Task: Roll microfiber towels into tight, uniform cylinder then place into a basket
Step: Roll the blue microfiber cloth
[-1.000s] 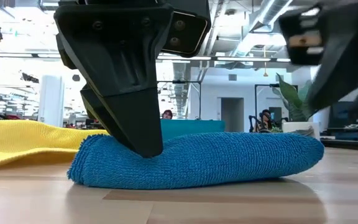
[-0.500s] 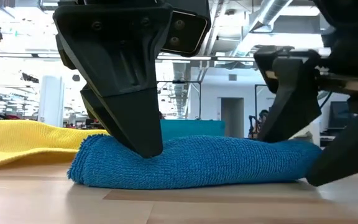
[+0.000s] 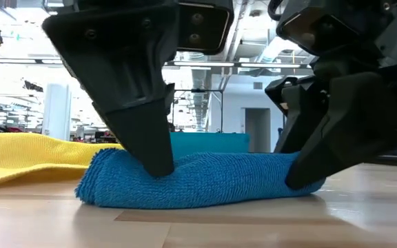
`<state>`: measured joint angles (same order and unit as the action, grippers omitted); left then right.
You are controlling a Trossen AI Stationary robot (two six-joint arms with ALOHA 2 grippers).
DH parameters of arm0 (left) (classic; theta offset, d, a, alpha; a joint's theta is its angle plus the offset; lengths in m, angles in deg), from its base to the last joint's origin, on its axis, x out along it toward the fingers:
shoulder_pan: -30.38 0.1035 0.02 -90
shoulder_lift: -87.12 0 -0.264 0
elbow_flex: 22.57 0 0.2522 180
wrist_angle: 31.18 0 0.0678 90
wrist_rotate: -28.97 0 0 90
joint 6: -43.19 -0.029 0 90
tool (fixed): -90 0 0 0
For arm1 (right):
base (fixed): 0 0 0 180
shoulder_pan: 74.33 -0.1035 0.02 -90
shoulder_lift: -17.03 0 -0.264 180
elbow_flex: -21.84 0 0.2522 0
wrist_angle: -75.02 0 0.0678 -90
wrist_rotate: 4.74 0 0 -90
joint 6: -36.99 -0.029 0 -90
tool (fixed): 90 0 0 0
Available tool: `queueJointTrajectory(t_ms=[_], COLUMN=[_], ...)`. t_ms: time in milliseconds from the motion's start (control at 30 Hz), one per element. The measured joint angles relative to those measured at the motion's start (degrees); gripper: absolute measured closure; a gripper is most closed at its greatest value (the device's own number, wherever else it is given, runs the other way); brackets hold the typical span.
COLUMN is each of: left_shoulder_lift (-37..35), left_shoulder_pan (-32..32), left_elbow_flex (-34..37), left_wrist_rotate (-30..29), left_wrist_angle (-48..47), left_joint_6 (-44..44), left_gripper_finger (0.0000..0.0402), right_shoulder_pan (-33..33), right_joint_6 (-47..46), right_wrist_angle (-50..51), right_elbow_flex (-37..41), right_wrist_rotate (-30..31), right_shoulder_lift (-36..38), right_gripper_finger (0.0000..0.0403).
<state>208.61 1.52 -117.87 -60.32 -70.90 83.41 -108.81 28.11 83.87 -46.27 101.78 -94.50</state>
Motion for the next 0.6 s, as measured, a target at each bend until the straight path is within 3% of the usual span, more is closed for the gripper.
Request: queueJointTrajectory(t_ms=[300, 600], left_shoulder_lift=[0.12, 0.66], left_shoulder_pan=[-1.36, -6.14], left_elbow_flex=[-2.78, -12.25], left_wrist_rotate=[-5.98, -16.07], left_wrist_angle=[-3.55, -18.77], left_joint_6=[-8.32, -10.04], left_gripper_finger=[0.0262, 0.0262], right_shoulder_pan=[0.33, 0.46], right_joint_6=[-3.12, -4.72], right_wrist_angle=[2.3, 2.47], right_elbow_flex=[-0.09, -0.07], right_wrist_rotate=[-1.18, -1.38], right_shoulder_lift=[0.04, 0.04], right_gripper_finger=[0.0361, 0.036])
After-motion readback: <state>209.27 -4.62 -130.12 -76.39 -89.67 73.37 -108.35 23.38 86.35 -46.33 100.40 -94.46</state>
